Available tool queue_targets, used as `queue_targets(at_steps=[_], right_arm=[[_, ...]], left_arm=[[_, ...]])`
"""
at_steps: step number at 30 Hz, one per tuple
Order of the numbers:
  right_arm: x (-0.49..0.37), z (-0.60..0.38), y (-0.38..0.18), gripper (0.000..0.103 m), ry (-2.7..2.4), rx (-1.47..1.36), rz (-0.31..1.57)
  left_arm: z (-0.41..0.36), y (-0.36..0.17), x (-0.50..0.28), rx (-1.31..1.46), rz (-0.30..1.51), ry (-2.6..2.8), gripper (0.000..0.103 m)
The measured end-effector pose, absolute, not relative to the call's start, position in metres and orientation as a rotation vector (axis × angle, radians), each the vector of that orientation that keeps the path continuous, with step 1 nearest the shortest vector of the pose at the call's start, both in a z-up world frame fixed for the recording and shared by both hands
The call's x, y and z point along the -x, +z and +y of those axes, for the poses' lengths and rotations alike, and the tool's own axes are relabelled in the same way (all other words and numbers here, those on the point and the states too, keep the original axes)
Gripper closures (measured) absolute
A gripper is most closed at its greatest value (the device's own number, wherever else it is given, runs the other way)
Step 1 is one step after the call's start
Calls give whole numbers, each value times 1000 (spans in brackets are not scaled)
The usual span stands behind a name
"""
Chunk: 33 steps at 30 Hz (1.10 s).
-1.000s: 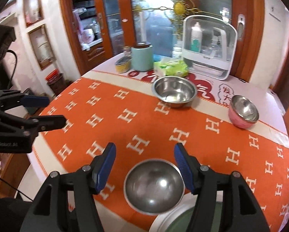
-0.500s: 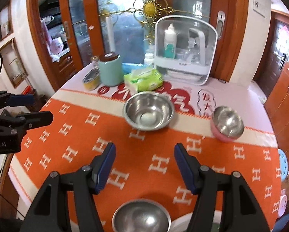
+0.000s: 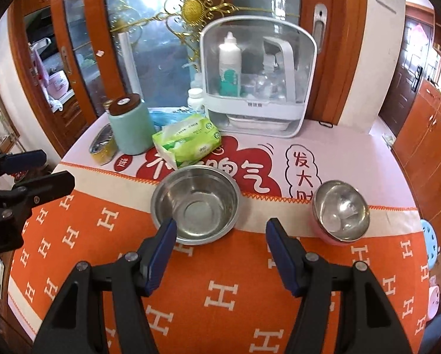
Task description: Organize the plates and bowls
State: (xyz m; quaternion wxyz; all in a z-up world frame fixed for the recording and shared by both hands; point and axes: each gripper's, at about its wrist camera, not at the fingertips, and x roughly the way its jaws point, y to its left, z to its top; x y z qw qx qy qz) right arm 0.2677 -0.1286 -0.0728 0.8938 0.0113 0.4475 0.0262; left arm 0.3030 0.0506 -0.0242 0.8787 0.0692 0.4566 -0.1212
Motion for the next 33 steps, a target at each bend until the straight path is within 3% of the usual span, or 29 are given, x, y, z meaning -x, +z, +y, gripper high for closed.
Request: queue_targets(at_steps=[20, 33], right_arm=[[-316, -137, -175, 40, 70, -202, 1071], [-325, -148, -210, 40, 80, -338, 1098]], left_arm=[[59, -167, -380, 107, 1141, -276, 31], [54, -218, -389, 183, 1248, -316, 31]])
